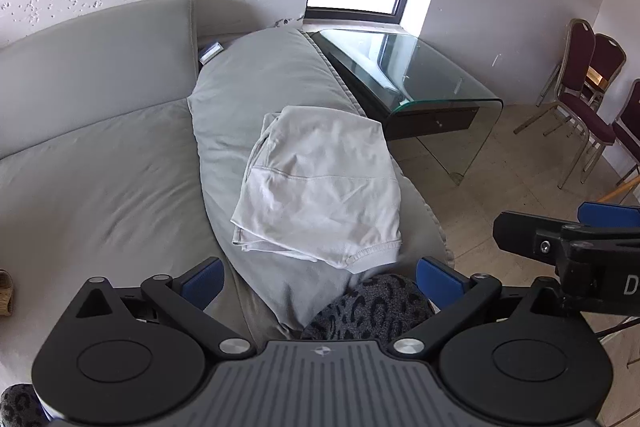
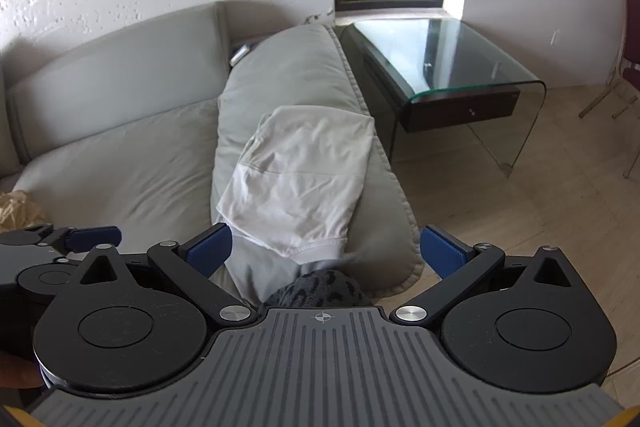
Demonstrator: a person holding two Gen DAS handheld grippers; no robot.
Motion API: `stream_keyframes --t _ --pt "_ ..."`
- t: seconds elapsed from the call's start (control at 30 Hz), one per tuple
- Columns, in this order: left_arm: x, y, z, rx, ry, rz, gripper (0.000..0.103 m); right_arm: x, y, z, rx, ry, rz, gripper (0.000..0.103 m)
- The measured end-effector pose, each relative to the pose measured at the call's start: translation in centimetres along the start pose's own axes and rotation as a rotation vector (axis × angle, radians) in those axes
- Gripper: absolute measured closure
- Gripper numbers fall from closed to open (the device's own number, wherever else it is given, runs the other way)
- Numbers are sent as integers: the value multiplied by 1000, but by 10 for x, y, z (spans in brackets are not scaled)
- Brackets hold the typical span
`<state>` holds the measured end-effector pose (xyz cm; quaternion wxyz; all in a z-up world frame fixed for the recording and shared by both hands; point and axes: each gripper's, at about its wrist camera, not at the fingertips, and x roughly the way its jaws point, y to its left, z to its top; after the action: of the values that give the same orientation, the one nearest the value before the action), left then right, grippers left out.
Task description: Fold clothes
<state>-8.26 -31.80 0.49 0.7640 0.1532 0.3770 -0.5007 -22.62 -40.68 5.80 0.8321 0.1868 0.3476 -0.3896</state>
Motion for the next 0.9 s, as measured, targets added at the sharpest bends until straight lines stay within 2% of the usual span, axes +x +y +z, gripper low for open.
stream_keyframes --t 0.5,0.9 --pt "5 -17 -2 40 5 29 1 1 -16 -9 34 5 10 0" --pt "4 -23 1 58 2 9 1 -1 -22 -8 46 19 11 0"
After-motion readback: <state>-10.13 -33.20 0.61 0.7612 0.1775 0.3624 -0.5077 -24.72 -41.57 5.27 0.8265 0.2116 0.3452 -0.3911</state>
